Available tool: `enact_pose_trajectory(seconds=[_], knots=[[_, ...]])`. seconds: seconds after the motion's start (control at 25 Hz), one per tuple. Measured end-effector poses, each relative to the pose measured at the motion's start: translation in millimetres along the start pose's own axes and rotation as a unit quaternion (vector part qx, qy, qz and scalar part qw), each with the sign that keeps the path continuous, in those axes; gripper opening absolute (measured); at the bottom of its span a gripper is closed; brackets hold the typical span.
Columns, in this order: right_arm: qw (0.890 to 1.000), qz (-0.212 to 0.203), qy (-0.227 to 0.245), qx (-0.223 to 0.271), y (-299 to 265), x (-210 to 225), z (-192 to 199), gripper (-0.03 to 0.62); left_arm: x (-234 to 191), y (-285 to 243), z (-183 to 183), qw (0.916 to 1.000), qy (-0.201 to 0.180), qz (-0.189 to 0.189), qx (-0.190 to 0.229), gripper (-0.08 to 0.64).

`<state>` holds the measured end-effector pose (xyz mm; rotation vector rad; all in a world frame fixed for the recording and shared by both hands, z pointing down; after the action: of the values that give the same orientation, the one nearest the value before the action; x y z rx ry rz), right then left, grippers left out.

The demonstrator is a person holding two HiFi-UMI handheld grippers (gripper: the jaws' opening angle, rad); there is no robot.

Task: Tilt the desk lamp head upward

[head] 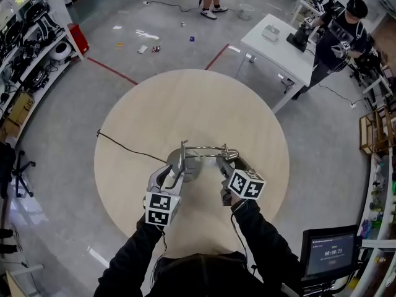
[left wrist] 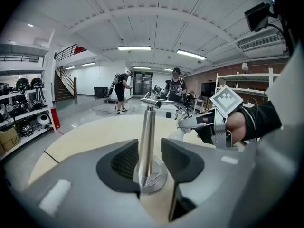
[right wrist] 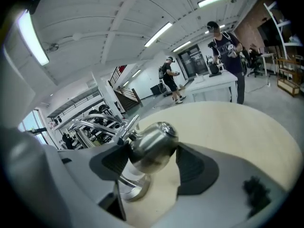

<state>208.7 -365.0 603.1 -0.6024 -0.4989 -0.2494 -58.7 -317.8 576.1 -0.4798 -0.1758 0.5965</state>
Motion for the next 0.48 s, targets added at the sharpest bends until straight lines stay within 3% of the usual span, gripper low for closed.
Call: enact_pose_trajectory(seconds=[0.48], knots=[[0.993, 0.029, 0.113, 0.036, 58, -59, -39, 0.321, 1, 72, -20, 0.9998, -0.001, -0.007, 0.021, 0.155]])
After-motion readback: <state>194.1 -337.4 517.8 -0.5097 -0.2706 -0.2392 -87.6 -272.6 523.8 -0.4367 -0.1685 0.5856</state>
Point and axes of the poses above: the fingertips, and each gripper's own axes: y backward along the fingers, x to its right, z out of its underside, the point moved 10 cm from there along y, backward along the fingers, and after that the axes turned 7 degrees about -y, right-handed, at the moved point
